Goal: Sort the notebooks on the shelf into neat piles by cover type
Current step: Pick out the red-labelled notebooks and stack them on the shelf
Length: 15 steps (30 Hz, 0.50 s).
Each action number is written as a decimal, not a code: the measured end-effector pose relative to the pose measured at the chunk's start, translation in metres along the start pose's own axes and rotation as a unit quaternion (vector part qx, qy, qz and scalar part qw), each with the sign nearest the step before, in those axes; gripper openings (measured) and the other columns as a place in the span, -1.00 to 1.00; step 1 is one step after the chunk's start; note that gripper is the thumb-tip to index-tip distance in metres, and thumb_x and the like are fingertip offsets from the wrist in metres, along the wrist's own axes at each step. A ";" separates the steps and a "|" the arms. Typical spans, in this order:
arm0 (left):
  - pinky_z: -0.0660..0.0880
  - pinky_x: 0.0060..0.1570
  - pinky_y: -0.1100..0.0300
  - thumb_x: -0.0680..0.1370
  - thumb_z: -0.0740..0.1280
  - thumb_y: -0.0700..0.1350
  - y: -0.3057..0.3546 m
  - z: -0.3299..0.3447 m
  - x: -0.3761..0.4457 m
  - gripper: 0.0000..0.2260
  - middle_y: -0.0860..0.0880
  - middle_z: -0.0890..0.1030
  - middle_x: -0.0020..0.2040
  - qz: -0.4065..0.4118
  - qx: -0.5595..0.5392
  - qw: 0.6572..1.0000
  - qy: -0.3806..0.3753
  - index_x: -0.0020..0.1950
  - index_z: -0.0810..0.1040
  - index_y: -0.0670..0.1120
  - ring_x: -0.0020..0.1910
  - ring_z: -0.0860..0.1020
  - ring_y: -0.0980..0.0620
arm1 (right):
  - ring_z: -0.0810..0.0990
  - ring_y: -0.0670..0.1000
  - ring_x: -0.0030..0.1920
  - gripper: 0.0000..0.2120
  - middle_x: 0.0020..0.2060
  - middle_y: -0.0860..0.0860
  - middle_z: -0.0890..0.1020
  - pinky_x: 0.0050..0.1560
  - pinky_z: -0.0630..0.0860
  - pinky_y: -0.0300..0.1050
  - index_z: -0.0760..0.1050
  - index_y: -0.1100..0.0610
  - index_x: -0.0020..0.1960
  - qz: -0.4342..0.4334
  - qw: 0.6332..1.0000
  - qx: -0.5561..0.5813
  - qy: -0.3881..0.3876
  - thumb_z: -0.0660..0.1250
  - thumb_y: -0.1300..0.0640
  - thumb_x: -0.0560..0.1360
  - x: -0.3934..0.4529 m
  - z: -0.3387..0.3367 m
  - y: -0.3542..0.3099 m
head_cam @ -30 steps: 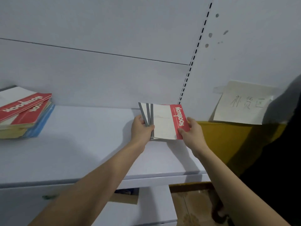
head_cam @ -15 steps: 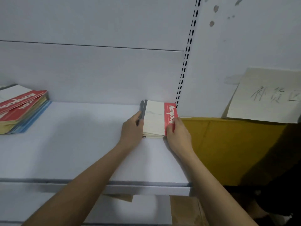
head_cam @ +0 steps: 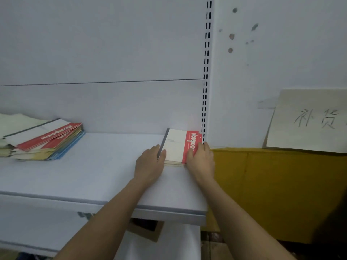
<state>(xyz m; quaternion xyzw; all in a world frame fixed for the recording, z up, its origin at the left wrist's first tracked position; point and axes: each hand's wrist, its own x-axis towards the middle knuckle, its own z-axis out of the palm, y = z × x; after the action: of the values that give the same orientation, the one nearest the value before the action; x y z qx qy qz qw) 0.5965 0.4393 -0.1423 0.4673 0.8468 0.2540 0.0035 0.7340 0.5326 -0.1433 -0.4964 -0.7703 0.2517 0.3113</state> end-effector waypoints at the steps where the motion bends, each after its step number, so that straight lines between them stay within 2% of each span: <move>1: 0.42 0.14 -0.06 0.63 -0.01 0.16 -0.004 -0.007 -0.004 -0.63 -0.04 0.57 0.11 -0.001 0.024 1.000 -0.019 0.13 0.46 -0.03 0.17 0.49 -0.12 | 0.26 0.11 0.44 -0.50 0.47 0.06 0.30 0.37 0.28 0.11 0.22 0.13 0.49 -0.023 0.999 -0.044 0.008 0.08 -0.04 0.60 -0.003 -0.008 -0.004; 3: 0.31 0.34 -0.11 0.63 -0.05 0.23 -0.015 -0.028 -0.009 -0.49 -0.02 0.47 0.38 0.007 0.068 0.996 -0.049 0.39 0.42 -0.01 0.38 0.38 -0.10 | 0.31 0.11 0.39 -0.52 0.42 0.08 0.37 0.30 0.32 0.09 0.26 0.13 0.46 -0.081 0.992 -0.095 0.001 0.08 -0.04 0.59 -0.007 -0.021 -0.022; 5: 0.20 0.44 -0.08 0.62 -0.05 0.28 -0.025 -0.056 -0.014 -0.44 0.02 0.35 0.50 0.011 0.082 0.995 -0.064 0.50 0.33 0.03 0.47 0.29 -0.04 | 0.34 0.12 0.37 -0.53 0.39 0.08 0.41 0.28 0.32 0.06 0.29 0.13 0.45 -0.128 0.985 -0.107 -0.048 0.08 -0.06 0.60 -0.013 -0.028 -0.051; 9: 0.15 0.47 -0.06 0.60 -0.06 0.32 -0.056 -0.124 -0.031 -0.41 0.04 0.31 0.52 0.006 0.122 0.991 -0.056 0.52 0.29 0.06 0.50 0.25 -0.03 | 0.38 0.12 0.37 -0.50 0.41 0.02 0.42 0.31 0.35 0.11 0.29 0.02 0.47 -0.179 0.965 -0.121 -0.147 0.06 -0.16 0.60 -0.040 -0.018 -0.119; 15: 0.20 0.44 -0.05 0.57 -0.06 0.37 -0.149 -0.215 -0.070 -0.39 0.04 0.30 0.53 -0.026 0.106 0.992 -0.071 0.52 0.27 0.09 0.50 0.24 -0.03 | 0.33 0.06 0.42 -0.46 0.44 -0.06 0.38 0.38 0.27 0.08 0.27 -0.04 0.48 -0.208 0.941 -0.162 -0.214 0.04 -0.25 0.58 -0.097 0.033 -0.225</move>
<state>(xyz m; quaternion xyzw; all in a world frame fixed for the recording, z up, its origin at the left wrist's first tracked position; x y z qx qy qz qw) 0.4658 0.2273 -0.0362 0.4599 0.8783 0.1291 0.0207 0.6034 0.3546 -0.0316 -0.3034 -0.9352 0.1532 0.0996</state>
